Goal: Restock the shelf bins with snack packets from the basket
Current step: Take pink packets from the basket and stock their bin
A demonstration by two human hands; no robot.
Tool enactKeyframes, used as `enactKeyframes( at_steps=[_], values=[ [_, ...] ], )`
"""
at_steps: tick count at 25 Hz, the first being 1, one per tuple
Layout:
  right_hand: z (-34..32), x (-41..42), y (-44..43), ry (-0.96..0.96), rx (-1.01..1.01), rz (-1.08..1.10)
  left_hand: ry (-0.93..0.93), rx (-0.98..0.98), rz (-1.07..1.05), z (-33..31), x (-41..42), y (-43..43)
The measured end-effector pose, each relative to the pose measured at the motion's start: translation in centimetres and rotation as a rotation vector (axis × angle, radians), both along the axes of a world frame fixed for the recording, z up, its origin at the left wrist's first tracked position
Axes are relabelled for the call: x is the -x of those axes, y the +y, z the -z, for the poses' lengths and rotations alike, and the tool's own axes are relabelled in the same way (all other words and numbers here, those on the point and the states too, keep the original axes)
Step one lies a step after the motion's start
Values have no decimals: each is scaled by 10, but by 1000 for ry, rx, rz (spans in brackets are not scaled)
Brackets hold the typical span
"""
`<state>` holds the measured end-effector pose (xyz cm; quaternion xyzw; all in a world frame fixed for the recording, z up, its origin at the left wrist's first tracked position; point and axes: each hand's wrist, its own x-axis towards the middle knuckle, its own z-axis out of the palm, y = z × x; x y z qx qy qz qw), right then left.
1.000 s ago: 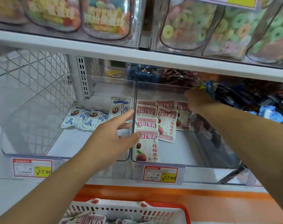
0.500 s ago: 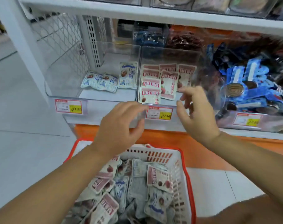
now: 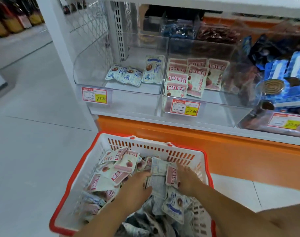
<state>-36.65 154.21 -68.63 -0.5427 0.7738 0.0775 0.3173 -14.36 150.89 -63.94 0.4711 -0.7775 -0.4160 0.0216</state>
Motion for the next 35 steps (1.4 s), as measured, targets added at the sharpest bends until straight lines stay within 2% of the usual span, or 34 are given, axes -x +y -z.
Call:
enactKeyframes(
  at_steps=[3,5,8,10,13,18,21,23,27,30,33,35],
  values=[
    [-3,-5,-4,26,76,50,45,-117,-46,4,-4,-1],
    [-19,-5,-13,-185,93,224,71,-238,-138,7,-4,-3],
    [-46,-12,-17,-672,210,563,150,-440,-267,1,7,-2],
    [-64,-19,-15,-865,272,618,298,-537,-353,-3,15,-4],
    [-88,-26,-4,-1066,330,652,545,-673,-482,-16,22,-11],
    [-112,-18,11,-1206,391,697,597,-671,-367,-46,28,-5],
    [-124,-18,16,-1168,444,662,615,-623,-344,-67,30,0],
    [-140,-14,16,-1078,485,620,600,-522,-305,-84,31,-2],
    [-211,4,6,-777,613,375,549,-235,-205,-135,42,-20],
    [-275,19,-4,-519,646,152,643,-80,-108,-175,63,-35],
    [-332,54,-22,-283,748,147,595,314,-59,-209,75,-61],
    [-355,89,-49,-7,812,183,425,615,-74,-224,72,-90]
  ],
)
